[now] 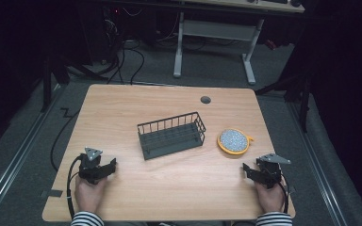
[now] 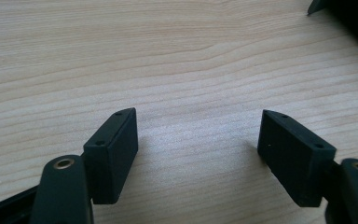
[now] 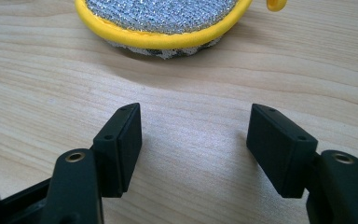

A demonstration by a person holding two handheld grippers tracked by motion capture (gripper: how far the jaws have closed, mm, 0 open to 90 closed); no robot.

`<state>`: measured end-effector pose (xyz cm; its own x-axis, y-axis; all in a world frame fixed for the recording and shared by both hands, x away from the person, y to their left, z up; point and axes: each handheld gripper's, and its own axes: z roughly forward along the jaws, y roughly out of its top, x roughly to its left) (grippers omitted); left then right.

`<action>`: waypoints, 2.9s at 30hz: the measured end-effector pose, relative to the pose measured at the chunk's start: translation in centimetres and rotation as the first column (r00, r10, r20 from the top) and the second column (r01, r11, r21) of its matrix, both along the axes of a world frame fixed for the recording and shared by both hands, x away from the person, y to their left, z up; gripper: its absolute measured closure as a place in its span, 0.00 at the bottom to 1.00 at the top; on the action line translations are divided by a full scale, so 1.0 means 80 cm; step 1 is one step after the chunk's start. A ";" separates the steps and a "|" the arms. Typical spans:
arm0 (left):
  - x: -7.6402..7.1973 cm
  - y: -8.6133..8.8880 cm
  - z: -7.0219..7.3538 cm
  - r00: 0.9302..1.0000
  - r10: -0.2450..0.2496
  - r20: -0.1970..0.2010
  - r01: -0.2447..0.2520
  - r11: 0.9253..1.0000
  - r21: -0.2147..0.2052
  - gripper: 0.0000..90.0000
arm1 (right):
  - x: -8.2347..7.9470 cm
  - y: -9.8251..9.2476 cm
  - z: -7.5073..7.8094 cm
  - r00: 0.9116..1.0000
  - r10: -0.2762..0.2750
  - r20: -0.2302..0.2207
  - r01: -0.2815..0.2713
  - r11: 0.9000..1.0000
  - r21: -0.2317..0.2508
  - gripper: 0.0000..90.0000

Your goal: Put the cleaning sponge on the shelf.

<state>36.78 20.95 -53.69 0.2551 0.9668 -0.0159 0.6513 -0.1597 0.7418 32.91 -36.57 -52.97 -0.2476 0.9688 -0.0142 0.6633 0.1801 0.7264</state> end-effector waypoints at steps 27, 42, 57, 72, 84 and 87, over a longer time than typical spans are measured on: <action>0.003 0.002 0.025 1.000 -0.005 -0.019 0.003 0.997 -0.075 0.32 | 0.000 0.000 0.000 1.000 0.002 -0.002 -0.002 1.000 0.000 0.39; 0.014 -0.027 0.086 0.992 -0.128 0.001 0.126 0.978 -0.166 0.36 | 0.000 0.000 0.000 1.000 0.004 -0.002 -0.004 1.000 -0.002 0.39; 0.044 -0.057 0.132 0.987 -0.161 0.008 0.160 0.969 -0.186 0.37 | 0.000 0.000 0.000 1.000 0.004 -0.002 -0.004 1.000 -0.001 0.38; 0.084 -0.107 0.131 0.975 -0.215 -0.045 0.208 0.970 -0.126 0.39 | 0.000 0.000 0.000 1.000 0.005 -0.003 -0.005 1.000 0.001 0.38; 0.094 -0.121 0.117 0.973 -0.221 -0.069 0.220 0.975 -0.030 0.53 | 0.000 0.000 0.000 1.000 0.006 -0.002 -0.006 1.000 -0.001 0.38; 0.094 -0.120 0.116 0.971 -0.230 -0.066 0.228 0.973 -0.043 0.58 | -0.001 0.000 0.000 1.000 0.005 -0.003 -0.005 1.000 -0.001 0.38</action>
<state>44.31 11.32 -44.43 0.4668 0.8813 -0.0741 0.6510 -0.2857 0.7032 32.86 -36.54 -52.96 -0.2526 0.9675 -0.0141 0.6646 0.1841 0.7241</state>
